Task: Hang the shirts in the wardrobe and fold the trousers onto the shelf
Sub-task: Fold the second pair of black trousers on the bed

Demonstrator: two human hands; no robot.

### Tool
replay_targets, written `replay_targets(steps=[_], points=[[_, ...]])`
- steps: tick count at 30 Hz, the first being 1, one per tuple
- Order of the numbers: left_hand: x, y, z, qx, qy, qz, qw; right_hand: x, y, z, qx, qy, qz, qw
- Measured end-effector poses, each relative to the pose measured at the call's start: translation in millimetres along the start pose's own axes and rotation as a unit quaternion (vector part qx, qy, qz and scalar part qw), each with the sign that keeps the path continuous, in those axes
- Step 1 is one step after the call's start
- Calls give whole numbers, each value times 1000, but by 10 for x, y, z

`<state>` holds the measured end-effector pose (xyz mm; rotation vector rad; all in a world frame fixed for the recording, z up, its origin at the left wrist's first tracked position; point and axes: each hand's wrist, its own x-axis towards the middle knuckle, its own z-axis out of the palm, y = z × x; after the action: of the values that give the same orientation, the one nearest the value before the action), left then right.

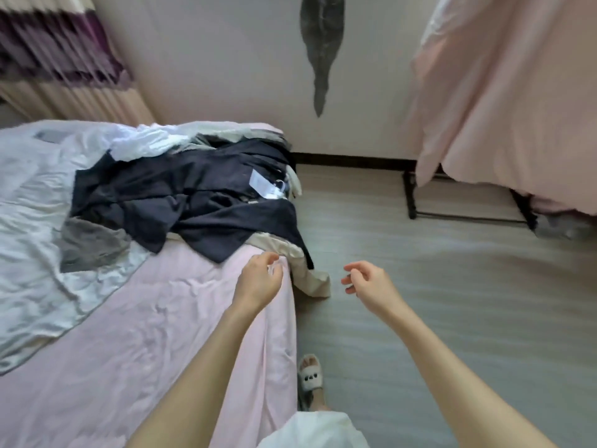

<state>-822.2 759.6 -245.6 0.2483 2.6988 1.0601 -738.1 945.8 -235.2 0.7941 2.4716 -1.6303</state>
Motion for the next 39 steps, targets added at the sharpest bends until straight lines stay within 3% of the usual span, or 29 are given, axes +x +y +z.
replay_targets(steps=[10, 17, 21, 24, 32, 34, 36, 39], points=[[1998, -382, -569, -23, 62, -141, 988, 2218, -1084, 652, -105, -129, -44, 985], [3157, -790, -583, 69, 12, -182, 981, 3722, -1134, 1180, -142, -186, -31, 972], [3869, -1089, -393, 175, 5, -146, 974, 4730, -1102, 1572, -137, -190, -8, 972], [4358, -1303, -159, 268, -45, -110, 956, 5348, -973, 1748, -119, -164, 36, 979], [5142, -1817, 183, 465, -223, 18, 856, 6329, -633, 1980, -88, -142, 108, 980], [5196, -1837, 110, 441, -227, 32, 868, 6375, -648, 2011, -66, -148, 114, 980], [5266, -1773, 3, 357, -224, 11, 907, 6394, -661, 2021, -62, -159, 117, 978], [5365, -1511, -157, 159, -92, -87, 979, 6337, -723, 1924, -70, -180, 109, 975]])
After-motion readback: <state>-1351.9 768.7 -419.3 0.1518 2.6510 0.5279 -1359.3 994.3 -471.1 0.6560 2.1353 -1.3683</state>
